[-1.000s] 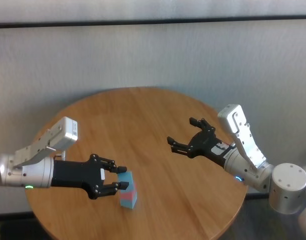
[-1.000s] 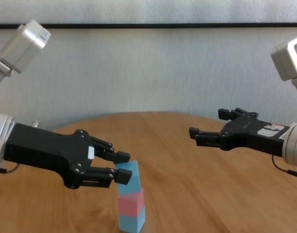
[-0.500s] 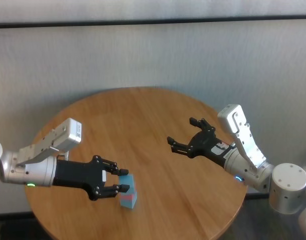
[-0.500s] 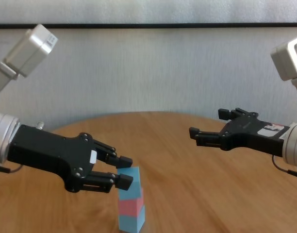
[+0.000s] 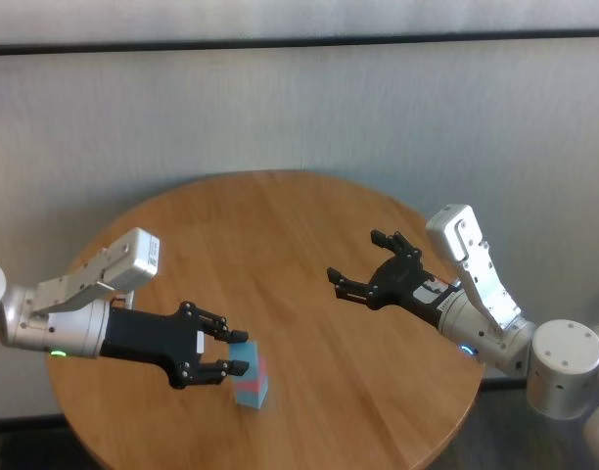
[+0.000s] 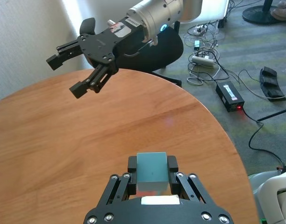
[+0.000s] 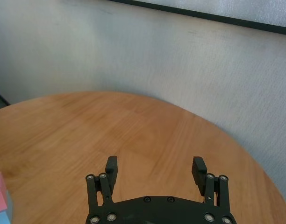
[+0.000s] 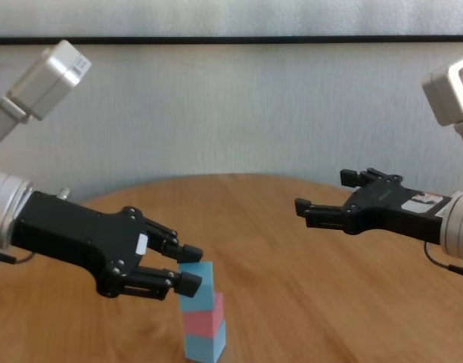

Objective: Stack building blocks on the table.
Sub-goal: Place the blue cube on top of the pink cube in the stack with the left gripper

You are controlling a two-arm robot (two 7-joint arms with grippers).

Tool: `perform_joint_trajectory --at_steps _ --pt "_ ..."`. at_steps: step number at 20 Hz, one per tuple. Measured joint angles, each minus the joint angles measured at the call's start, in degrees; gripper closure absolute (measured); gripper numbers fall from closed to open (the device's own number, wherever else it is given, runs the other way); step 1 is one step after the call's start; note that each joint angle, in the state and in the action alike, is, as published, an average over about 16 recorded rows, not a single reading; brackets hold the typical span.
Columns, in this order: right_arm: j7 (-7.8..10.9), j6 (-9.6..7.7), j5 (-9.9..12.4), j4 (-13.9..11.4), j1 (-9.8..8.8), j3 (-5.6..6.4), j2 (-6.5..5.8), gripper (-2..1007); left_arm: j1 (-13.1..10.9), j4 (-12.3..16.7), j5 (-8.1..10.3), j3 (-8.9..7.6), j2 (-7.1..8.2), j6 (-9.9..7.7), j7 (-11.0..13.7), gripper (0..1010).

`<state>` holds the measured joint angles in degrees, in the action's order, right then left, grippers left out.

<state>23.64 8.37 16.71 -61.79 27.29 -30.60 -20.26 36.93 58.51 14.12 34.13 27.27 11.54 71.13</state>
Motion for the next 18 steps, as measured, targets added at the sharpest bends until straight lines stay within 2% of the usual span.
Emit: perform_joint_trajectory --at_steps 10,18 --pt "0.0 0.0 0.0 0.0 0.0 0.0 0.0 0 1.95 -2.69 0.46 1.5 -0.81 0.88 -0.17 622" --pt "0.0 0.0 0.0 0.0 0.0 0.0 0.0 0 2.6 -3.46 1.09 2.26 -0.88 0.51 -1.06 622"
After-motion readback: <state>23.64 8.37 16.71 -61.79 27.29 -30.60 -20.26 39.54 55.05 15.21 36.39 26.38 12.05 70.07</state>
